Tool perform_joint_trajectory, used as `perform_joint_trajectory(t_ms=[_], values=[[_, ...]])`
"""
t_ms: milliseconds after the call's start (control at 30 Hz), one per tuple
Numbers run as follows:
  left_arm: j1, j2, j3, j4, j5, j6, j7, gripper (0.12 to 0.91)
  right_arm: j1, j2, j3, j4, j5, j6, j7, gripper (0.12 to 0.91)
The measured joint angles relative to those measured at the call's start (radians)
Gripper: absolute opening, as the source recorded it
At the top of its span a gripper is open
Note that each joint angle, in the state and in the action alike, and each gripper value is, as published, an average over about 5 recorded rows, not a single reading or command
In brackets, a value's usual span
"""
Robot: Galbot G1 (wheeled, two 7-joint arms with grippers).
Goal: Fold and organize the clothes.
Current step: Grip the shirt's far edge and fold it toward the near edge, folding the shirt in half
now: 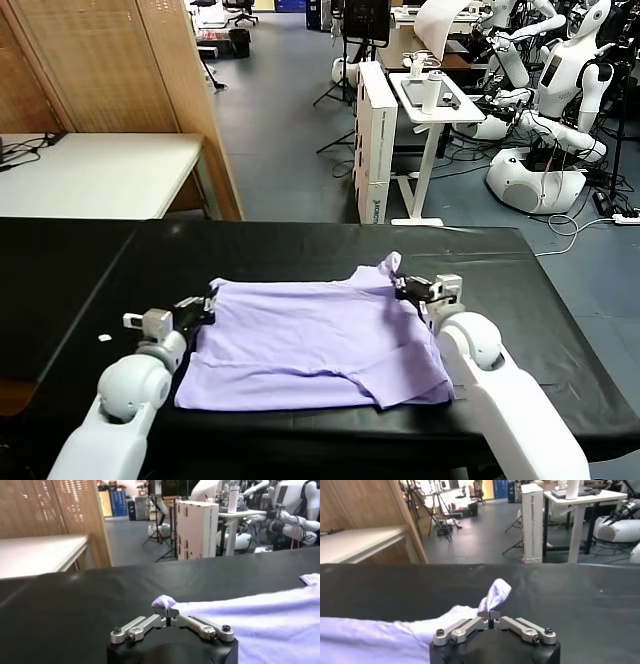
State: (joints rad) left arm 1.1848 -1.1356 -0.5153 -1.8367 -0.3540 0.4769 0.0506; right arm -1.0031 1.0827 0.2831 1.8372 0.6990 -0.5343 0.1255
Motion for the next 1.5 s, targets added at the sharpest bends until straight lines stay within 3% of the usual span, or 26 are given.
perform_joint_trajectory(t_ms=[467,633,800,1500], values=[[0.176,0.003,-0.056,-0.167,0.019,0.049,0.011,0.15,-0.232,-0.05,0.122,0.225,0.028,-0.067,0.024,0.146],[0.229,-0.003,-0.068,-0.219,0.02,0.039,0.012,0.15,-0.284,-0.053,0.151,0.272,0.027,-0.075,0.024,0.146],[0.266,-0.011,-0.072,-0.246,0.021,0.028,0.013,0.15,-0.322,-0.053,0.159,0.308,0.027,-0.083,0.027,0.146],[0.319,-0.037,-0.083,-0.28,0.04,0.071,0.004,0.15,-0.399,-0.052,0.159,0.335,0.025,-0.121,0.04,0.146]])
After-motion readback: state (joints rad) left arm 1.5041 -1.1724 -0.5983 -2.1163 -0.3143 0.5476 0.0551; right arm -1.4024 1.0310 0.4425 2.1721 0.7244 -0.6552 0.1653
